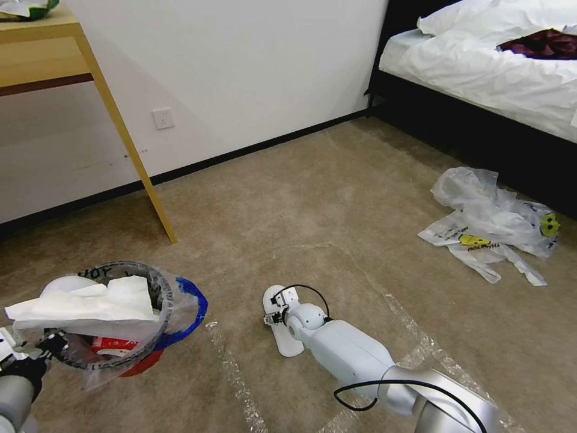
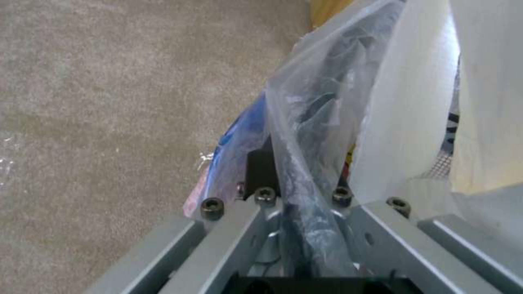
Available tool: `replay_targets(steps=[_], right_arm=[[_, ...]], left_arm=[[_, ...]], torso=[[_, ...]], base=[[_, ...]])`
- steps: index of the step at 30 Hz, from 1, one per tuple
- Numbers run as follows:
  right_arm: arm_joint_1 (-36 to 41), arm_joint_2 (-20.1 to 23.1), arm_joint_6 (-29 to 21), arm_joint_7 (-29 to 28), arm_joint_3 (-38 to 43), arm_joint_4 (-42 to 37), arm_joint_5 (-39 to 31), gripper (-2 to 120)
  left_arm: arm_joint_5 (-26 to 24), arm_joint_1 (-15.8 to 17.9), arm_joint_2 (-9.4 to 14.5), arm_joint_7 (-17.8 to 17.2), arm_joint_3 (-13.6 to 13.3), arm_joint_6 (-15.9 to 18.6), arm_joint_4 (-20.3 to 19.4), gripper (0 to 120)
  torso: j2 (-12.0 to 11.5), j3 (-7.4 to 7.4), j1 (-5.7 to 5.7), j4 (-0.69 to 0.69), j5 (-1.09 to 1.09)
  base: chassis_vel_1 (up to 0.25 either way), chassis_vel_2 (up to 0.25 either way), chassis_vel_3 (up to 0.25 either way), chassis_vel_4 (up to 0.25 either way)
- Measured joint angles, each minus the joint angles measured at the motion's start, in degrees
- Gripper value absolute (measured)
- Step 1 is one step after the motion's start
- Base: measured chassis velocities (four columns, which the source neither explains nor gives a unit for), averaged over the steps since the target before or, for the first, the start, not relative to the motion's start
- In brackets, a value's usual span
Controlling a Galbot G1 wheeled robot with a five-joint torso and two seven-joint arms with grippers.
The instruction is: Pick up the trash bin and place the garbage on the floor into it.
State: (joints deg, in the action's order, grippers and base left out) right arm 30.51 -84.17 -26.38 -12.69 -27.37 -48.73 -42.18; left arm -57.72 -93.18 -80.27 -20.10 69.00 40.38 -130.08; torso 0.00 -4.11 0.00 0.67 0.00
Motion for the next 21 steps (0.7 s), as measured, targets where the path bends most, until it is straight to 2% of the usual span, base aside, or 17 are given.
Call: replay_targets(steps=[1,6,7,12,13,15,16,17,19,21], right_arm=[[0.0,0.0,0.0,0.0,0.0,0.0,0.0,73],[0.22,1.19,-0.23,-0.57,0.17,-1.52,-0.54,53],[0.22,1.19,-0.23,-0.57,0.17,-1.52,-0.54,53],[0.37,1.65,-0.27,-0.73,0.45,-1.86,-0.59,30],[0.37,1.65,-0.27,-0.73,0.45,-1.86,-0.59,30],[0.59,1.86,-0.26,-0.83,0.5,-2.16,-0.56,20],[0.59,1.86,-0.26,-0.83,0.5,-2.16,-0.56,20],[0.76,2.06,-0.26,-0.91,0.54,-2.58,-0.58,13],[0.82,2.12,-0.27,-0.95,0.55,-2.72,-0.59,11],[1.05,2.31,-0.28,-1.01,0.55,-3.05,-0.61,2]], left_arm=[[0.0,0.0,0.0,0.0,0.0,0.0,0.0,1],[0.3,0.16,-0.03,0.0,-0.36,-0.07,0.21,1],[0.3,0.16,-0.03,0.0,-0.36,-0.07,0.21,1],[0.51,0.26,-0.18,0.01,-0.8,-0.11,0.24,1],[0.51,0.26,-0.18,0.01,-0.8,-0.11,0.24,1],[0.63,0.26,-0.2,0.01,-0.86,-0.12,0.24,1],[0.63,0.26,-0.2,0.01,-0.86,-0.12,0.24,1],[0.68,0.26,-0.24,0.02,-0.88,-0.12,0.24,1],[0.72,0.26,-0.28,0.02,-0.9,-0.13,0.24,1],[0.89,0.29,-0.52,0.03,-1.03,-0.18,0.24,1]], torso=[[0.0,0.0,0.0,0.0,0.0],[0.0,0.0,0.0,-0.01,0.0],[0.0,0.0,0.0,-0.01,0.0],[0.0,0.0,0.0,0.0,0.0],[0.0,0.0,0.0,0.0,0.0],[0.0,0.0,0.0,0.0,0.0],[0.0,0.0,0.0,0.0,0.0],[0.0,-0.01,0.0,-0.01,0.0],[0.0,0.0,0.0,-0.01,0.0],[0.0,-0.01,0.0,-0.02,0.0]], base=[[0.0,0.0,0.0,0.0],[0.0,0.0,0.0,0.0],[0.0,0.0,0.0,0.0],[0.0,0.0,0.0,0.0],[0.0,0.0,0.0,0.0],[0.0,0.0,0.0,0.0],[0.0,0.0,0.0,0.0],[0.0,0.0,0.0,0.0],[0.0,0.0,0.0,0.0],[0.0,0.0,0.0,0.0]])
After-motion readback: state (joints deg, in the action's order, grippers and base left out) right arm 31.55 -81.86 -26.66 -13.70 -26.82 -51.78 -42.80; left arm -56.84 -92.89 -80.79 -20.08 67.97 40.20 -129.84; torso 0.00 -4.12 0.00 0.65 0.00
